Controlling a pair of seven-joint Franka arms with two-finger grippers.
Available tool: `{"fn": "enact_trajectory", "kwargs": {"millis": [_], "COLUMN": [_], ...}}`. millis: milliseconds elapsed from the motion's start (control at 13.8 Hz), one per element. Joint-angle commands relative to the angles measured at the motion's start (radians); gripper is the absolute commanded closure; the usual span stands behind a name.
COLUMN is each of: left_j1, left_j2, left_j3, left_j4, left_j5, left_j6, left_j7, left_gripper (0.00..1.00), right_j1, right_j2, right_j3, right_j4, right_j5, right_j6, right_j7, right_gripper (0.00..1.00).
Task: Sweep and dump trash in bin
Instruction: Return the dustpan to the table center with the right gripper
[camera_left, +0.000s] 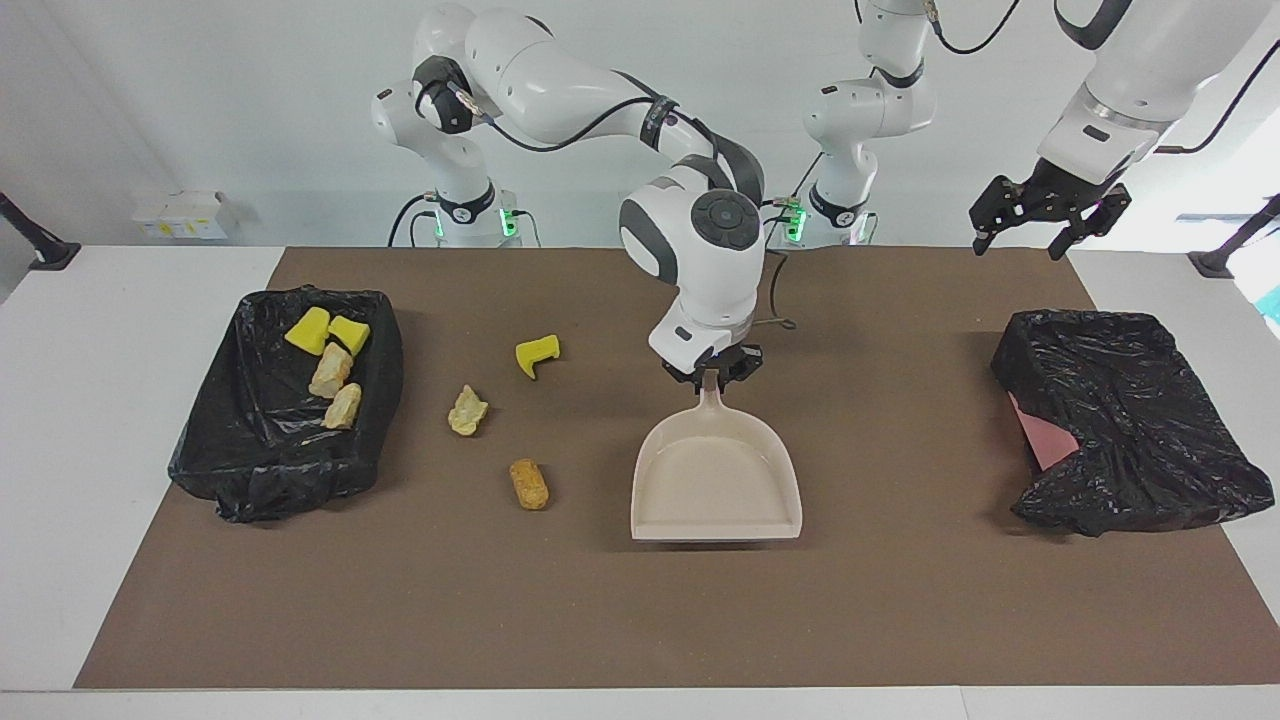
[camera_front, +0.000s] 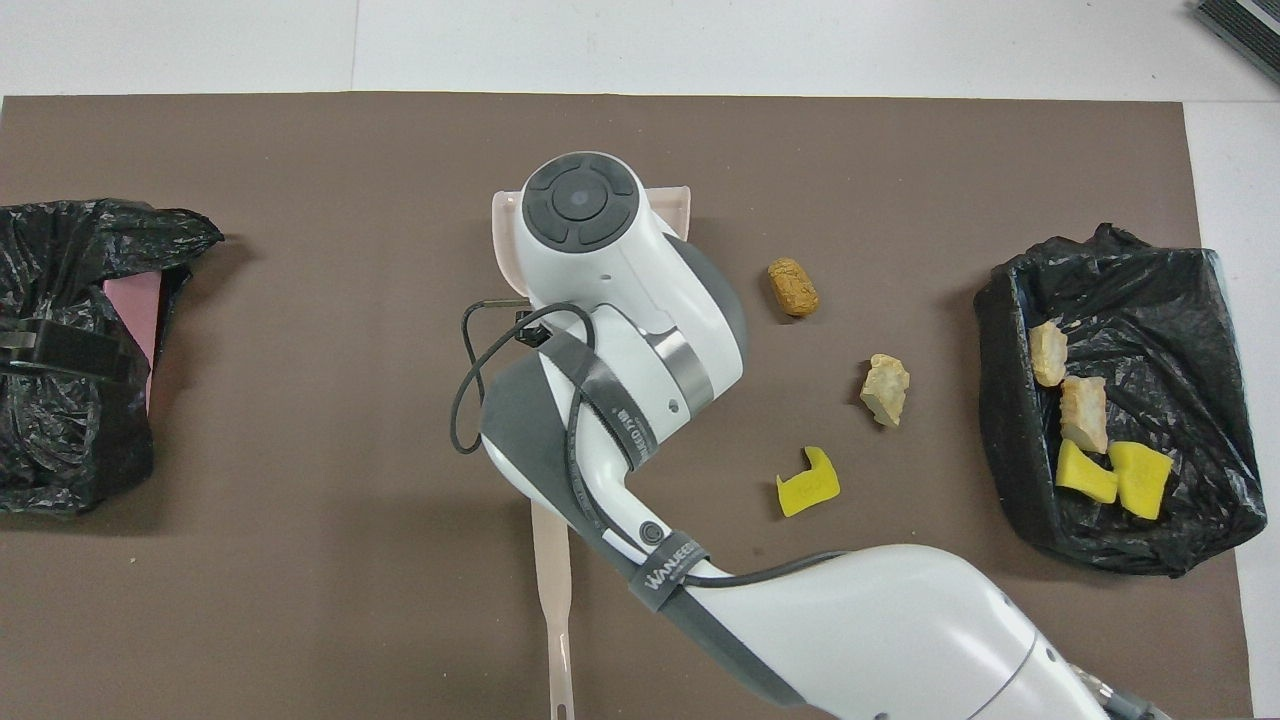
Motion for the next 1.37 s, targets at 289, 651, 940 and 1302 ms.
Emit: {"fn": "enact_trajectory", "kwargs": {"millis": [289, 651, 940, 1302], "left_j1": [0.002, 0.002, -0.009, -0.015], "left_j2": [-0.044, -0.042, -0.03, 0.008], "left_j3": [-0.002, -0.002, -0.002, -0.011], "left_j4": [-0.058, -0.058, -0.055, -0.058], "left_j5": [0.003, 0.003, 0.003, 0.002], "left_j6": [0.022, 0.026, 0.025, 0.054], "left_j7": [0.017, 0.017, 0.013, 0.002], "left_gripper": [0.0, 0.0, 0.0, 0.0], "right_j1": [0.016, 0.03, 0.018, 0.053], "right_j2": [0.038, 0.018, 0.002, -0.207], "right_j3": [-0.004, -0.004, -0.004, -0.003], "right_j4": [-0.038, -0.084, -0.086, -0.311], "right_j5": [0.025, 0.038, 0.032, 0.044], "right_j6": [0.051, 0.055, 0.049, 0.037], "right_j7": [-0.003, -0.004, -0.003, 0.028], "right_gripper": [1.0, 0.7, 0.26, 0.23]}}
